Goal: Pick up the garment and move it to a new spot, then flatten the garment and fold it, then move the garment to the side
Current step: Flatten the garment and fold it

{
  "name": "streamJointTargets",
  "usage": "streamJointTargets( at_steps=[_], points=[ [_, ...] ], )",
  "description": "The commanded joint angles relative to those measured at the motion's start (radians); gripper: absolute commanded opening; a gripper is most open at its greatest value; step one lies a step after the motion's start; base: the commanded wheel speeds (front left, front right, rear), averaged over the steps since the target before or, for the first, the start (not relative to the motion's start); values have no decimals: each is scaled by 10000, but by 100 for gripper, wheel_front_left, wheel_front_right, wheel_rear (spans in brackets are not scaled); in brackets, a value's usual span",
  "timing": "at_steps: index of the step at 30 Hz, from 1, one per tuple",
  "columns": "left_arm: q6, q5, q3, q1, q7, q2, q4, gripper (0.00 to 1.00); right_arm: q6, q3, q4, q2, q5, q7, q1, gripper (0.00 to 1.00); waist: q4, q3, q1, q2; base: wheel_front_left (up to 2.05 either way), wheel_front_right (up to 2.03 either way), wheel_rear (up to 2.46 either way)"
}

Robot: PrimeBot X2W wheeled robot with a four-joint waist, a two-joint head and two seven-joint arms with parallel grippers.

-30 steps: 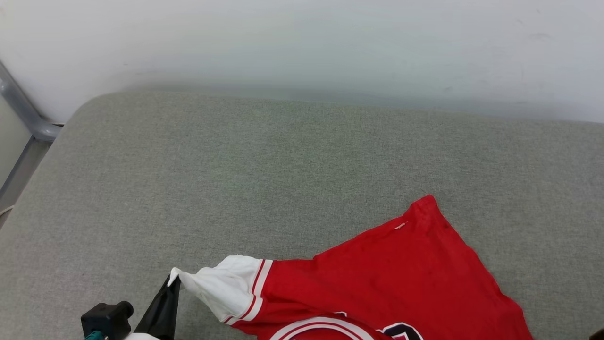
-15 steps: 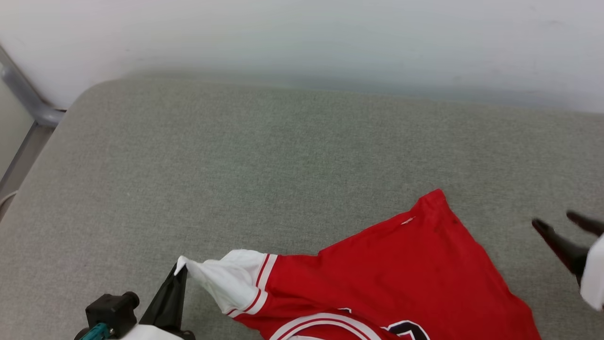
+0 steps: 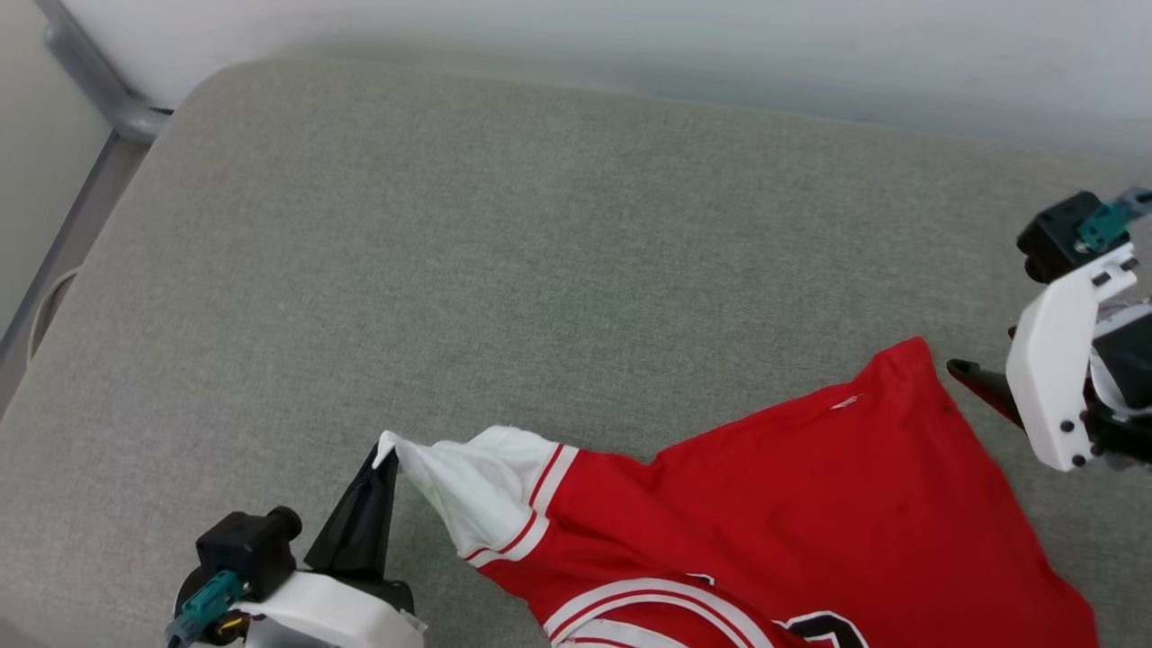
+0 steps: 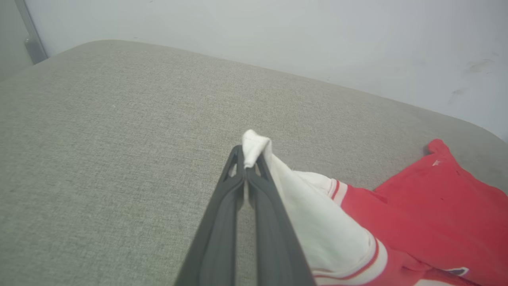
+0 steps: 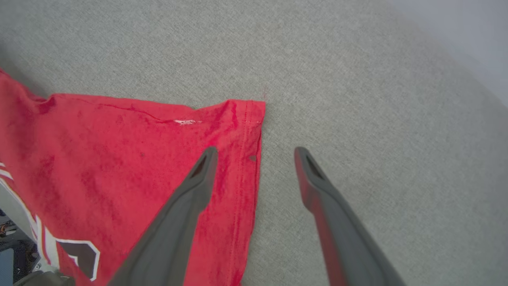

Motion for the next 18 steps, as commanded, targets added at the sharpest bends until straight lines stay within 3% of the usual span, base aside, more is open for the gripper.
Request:
streamJointTargets(
  at_steps=[1, 10, 18],
  points=[
    [-46, 20, -36, -188, -69, -69, -4, 0, -8, 180, 256, -7, -82, 105, -275, 100, 219, 248, -2, 0, 0, 0, 0],
    [-204, 94, -214, -706, -244, -351, 131, 0, -9, 1563, 2618, 300, -559, -47, -1499, 100, 625, 949, -2, 0, 0, 0, 0],
    [-282, 146, -293, -1021, -368, -506, 347, 0, -6, 3041, 4075, 390, -249, -508, -1465, 100, 751, 1259, -2, 0, 0, 0, 0]
  ],
)
